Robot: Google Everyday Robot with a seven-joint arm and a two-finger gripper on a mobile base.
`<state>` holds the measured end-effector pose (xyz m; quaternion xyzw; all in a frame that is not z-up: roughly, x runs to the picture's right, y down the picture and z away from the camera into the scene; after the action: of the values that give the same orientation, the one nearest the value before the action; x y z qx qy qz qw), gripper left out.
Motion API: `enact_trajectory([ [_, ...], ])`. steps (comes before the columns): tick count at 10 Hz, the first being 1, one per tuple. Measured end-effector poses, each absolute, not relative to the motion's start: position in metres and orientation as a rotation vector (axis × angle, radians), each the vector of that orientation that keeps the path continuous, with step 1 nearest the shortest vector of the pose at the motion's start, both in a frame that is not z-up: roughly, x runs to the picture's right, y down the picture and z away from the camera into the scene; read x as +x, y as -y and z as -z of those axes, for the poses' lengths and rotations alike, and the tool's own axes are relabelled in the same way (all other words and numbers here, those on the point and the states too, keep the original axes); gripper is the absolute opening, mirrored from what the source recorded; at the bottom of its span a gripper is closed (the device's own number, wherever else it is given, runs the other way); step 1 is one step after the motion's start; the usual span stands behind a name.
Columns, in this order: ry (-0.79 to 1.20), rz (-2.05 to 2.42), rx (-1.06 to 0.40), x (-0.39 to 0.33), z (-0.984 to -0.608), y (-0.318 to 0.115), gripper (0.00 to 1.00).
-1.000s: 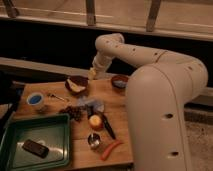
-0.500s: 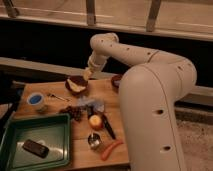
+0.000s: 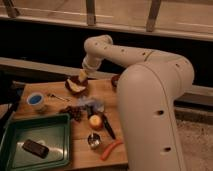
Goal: Place banana in table surface
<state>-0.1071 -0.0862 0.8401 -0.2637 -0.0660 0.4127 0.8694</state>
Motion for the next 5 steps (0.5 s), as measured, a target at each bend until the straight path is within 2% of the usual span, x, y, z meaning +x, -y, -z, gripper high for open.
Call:
enact_trajectory([
  [5, 0.231, -0.805, -0.612, -0.161, -0.861, 0.081, 0.63],
])
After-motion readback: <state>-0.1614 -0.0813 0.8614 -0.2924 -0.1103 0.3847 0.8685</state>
